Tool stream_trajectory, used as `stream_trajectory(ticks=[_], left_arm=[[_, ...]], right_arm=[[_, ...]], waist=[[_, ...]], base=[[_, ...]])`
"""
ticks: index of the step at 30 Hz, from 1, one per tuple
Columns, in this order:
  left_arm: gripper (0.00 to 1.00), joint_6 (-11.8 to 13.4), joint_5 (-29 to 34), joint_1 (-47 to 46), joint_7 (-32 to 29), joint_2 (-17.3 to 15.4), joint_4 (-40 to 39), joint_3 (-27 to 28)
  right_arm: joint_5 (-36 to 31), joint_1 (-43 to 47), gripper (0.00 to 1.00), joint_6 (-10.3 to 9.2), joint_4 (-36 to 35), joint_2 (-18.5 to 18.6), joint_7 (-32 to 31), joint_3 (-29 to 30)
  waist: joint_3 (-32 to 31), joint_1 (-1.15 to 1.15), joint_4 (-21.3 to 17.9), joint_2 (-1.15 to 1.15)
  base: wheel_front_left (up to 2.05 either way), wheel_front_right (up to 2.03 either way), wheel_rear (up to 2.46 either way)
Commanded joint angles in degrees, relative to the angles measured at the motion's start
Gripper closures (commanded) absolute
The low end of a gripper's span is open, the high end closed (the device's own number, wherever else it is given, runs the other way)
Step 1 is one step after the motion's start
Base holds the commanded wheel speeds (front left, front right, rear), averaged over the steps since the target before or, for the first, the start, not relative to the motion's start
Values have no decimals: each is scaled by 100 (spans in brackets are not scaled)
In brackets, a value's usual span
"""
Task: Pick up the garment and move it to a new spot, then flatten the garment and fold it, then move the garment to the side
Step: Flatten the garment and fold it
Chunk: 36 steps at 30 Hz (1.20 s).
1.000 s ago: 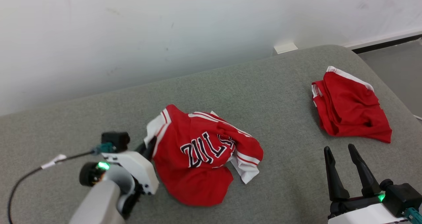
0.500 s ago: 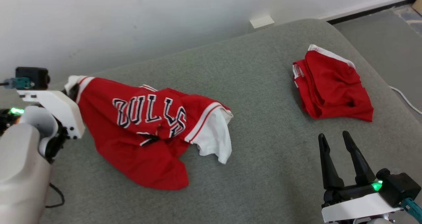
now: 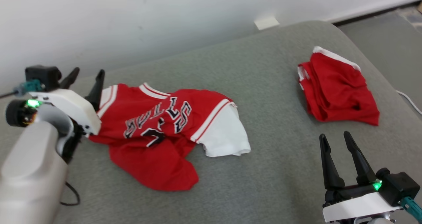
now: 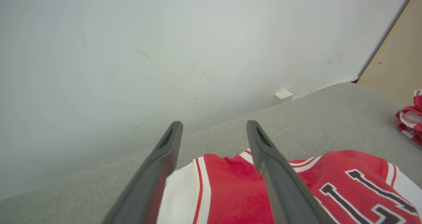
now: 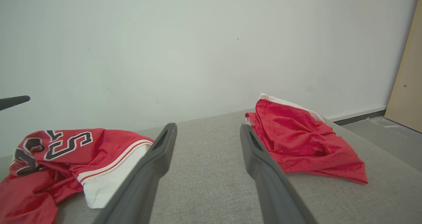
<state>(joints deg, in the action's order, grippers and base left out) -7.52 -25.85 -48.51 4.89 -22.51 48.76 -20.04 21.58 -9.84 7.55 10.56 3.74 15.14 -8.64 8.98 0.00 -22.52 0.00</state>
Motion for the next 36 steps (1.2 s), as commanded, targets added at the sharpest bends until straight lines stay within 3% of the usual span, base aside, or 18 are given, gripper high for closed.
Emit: stream_trajectory(ticks=[1, 8, 17, 22, 32, 36], left_arm=[[0, 10, -69, 210, 129, 51, -51, -46], [0, 72, -227, 891, 856, 314, -648, -118], [0, 750, -44, 2407, 1021, 520, -2478, 374], [0, 974, 154, 3481, 1020, 909, -3540, 747], [0, 811, 479, 4078, 1022, 1459, -3897, 1001], [0, 699, 589, 4109, 1022, 1617, -3871, 1062]], right_arm=[[1, 62, 0, -14, 37, 69, -4, 2], [-8, 228, 0, -14, 101, 251, -4, -52], [-4, 373, 0, -14, 88, 385, -4, -7], [-8, 466, 0, -14, 53, 465, -4, 86], [9, 437, 0, -14, 100, 540, -4, 32], [246, 456, 0, -14, 414, 548, -104, -386]], waist=[[-267, 0, 291, 0], [-623, 0, 913, 0], [-772, 0, 1491, 0], [-757, 0, 1683, 0], [-749, 0, 1928, 0], [-706, 0, 2067, 0]], base=[[0, 0, 0], [0, 0, 0], [0, 0, 0], [0, 0, 0], [0, 0, 0], [0, 0, 0]])
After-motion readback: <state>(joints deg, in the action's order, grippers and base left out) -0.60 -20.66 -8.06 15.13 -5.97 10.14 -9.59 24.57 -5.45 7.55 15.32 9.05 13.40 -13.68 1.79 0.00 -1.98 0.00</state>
